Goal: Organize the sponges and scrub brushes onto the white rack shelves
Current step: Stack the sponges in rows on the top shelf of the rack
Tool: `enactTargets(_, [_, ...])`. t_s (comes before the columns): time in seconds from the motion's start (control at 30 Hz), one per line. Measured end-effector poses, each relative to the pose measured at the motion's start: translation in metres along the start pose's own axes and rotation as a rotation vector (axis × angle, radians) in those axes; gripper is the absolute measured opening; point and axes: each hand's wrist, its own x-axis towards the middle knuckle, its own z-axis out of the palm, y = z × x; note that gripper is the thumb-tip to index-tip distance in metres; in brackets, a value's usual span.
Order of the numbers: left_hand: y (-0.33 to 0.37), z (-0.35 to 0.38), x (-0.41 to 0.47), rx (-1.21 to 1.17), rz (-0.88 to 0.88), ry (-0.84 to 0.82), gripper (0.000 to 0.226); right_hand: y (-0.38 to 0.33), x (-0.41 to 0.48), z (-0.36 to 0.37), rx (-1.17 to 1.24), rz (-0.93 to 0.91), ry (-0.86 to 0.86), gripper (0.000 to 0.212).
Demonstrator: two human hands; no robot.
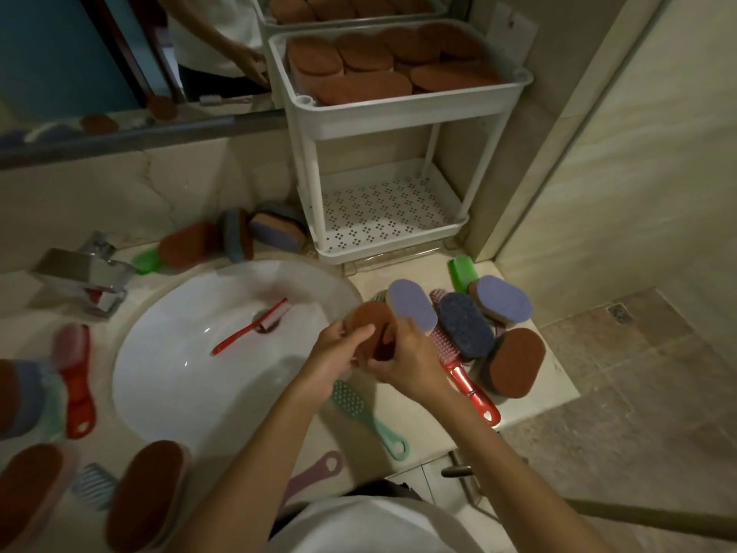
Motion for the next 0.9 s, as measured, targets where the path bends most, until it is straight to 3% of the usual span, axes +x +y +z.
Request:
enactTargets(0.07, [0.005,-0.007,0.002,-0.023,0.011,0.094,0.022,-0.002,0.016,-0.011,0.171,0.056,-0.142,0.019])
enactTargets(0.13, [0.008,-0.02,0.004,-0.055,-0.006,0.174,0.031,0.003,0.032,-0.021,0.294,0.189,-0.055,0.018])
enactTargets(0.17, [0.009,-0.026,0.004,-0.074,-0.01,0.192,0.031,0.007,0.039,-0.023,0.228,0.227,0.042,0.018])
enactTargets(0.23, [0.01,-0.037,0.005,-0.108,-0.009,0.205,0.031,0.017,0.052,-0.02,-0.036,0.248,0.129,0.045])
enactTargets(0.33, [0.014,-0.044,0.003,-0.126,0.008,0.2,0.02,0.026,0.063,-0.008,-0.303,0.238,-0.004,0.073])
enactTargets(0.43, [0.017,-0.047,0.002,-0.142,0.015,0.201,0.019,0.031,0.07,-0.004,-0.354,0.258,-0.022,0.079])
enactTargets(0.57, [0.024,-0.05,0.0,-0.164,0.029,0.189,0.034,0.021,0.073,-0.012,-0.291,0.229,0.132,0.074])
enactTargets(0.63, [0.03,-0.05,-0.001,-0.201,0.036,0.158,0.037,0.006,0.075,-0.021,-0.147,0.198,0.187,0.068])
enactTargets(0.7, [0.04,-0.047,-0.004,-0.273,0.052,0.1,0.033,-0.017,0.074,-0.037,0.179,0.257,0.17,0.051])
enactTargets(0.8, [0.066,-0.042,-0.01,-0.422,0.101,0.024,0.029,-0.048,0.069,-0.065,0.805,0.336,-0.052,0.027])
enactTargets(0.9, [0.098,-0.04,-0.021,-0.479,0.169,-0.032,0.024,-0.067,0.063,-0.088,0.966,0.199,-0.16,0.024])
